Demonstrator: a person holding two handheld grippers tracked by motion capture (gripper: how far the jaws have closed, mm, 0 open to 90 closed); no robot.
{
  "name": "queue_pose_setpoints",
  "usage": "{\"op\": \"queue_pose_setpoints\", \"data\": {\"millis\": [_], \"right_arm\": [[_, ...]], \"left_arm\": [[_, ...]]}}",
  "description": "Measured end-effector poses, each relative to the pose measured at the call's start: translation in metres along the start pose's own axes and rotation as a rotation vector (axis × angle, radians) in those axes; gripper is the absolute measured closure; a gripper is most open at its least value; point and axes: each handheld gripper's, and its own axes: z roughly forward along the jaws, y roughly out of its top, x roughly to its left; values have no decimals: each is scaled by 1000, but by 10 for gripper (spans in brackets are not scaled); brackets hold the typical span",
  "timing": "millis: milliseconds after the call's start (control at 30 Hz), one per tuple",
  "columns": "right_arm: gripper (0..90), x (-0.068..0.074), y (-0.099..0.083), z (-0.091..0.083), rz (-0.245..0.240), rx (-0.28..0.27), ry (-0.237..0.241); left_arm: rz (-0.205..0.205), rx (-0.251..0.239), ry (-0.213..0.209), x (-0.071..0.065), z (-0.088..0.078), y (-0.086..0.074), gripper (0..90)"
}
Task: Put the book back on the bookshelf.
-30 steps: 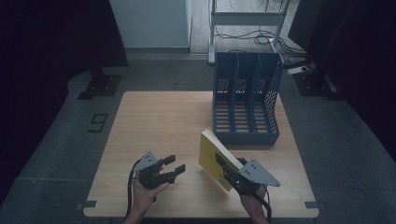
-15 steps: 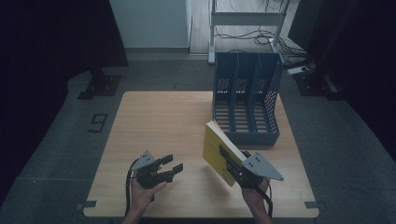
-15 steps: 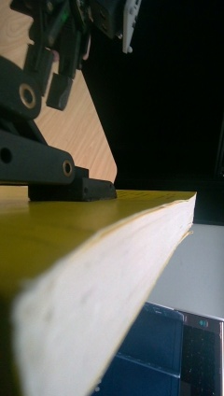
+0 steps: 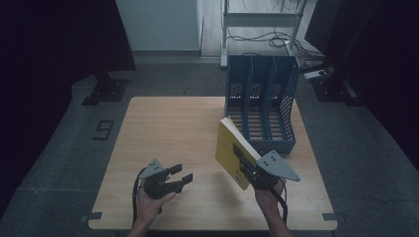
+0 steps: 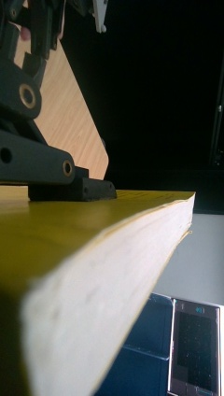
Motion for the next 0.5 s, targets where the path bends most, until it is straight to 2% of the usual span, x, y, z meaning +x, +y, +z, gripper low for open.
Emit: {"op": "queue_pose_setpoints", "data": {"millis": [500], "right_arm": [[743, -5, -1, 9, 17, 13, -19]], "left_arm": [[-16, 14, 12, 3, 0, -1, 353]]}}
